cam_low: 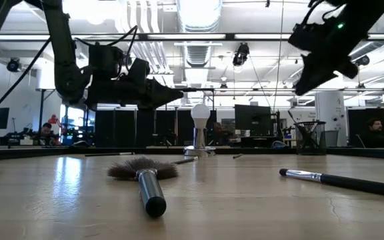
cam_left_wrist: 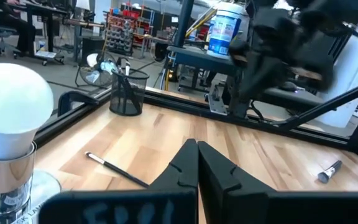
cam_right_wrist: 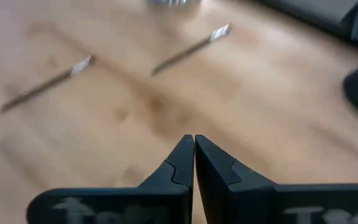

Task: Pick & Place Makeup Supplies
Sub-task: Put the makeup brush into the makeup holder

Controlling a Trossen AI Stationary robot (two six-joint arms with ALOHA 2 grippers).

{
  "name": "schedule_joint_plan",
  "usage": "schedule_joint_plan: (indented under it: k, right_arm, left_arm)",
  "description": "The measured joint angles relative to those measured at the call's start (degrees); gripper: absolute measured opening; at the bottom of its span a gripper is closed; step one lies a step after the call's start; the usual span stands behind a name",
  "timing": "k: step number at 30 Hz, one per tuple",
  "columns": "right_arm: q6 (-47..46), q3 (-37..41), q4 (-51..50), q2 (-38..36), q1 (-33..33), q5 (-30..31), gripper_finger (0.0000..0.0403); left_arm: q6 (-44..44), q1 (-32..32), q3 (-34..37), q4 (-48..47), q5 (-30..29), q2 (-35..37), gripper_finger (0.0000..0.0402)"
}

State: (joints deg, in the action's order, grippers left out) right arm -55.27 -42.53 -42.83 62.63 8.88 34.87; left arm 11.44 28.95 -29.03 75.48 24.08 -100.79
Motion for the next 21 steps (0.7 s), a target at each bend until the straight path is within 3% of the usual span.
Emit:
schedule_joint_plan:
  k: [4,9,16,21]
  right_arm:
    - [-10.2,-2.4,-2.4,5.8,8.0,-3.2,0.0012]
    - [-20.3,-3.9,-2.3,12.4,14.3,-14.0,0.0032]
    - [-23.9,-4.1,-2.0,18.9,16.4,-30.3,0.0102]
    - [-26.1,-4.1,1.5,20.9,20.0,-36.2,0.0161]
  left_arm:
    - [0.5,0.0,0.1,0.0,0.0,0.1,0.0]
    - [0.7,0.0,0.1,0.0,0.1,0.1,0.0]
    - [0.9,0.0,0.2,0.0,0.1,0.1,0.0]
    - [1.0,0.0,0.2,-0.1,0.1,0.1,0.0]
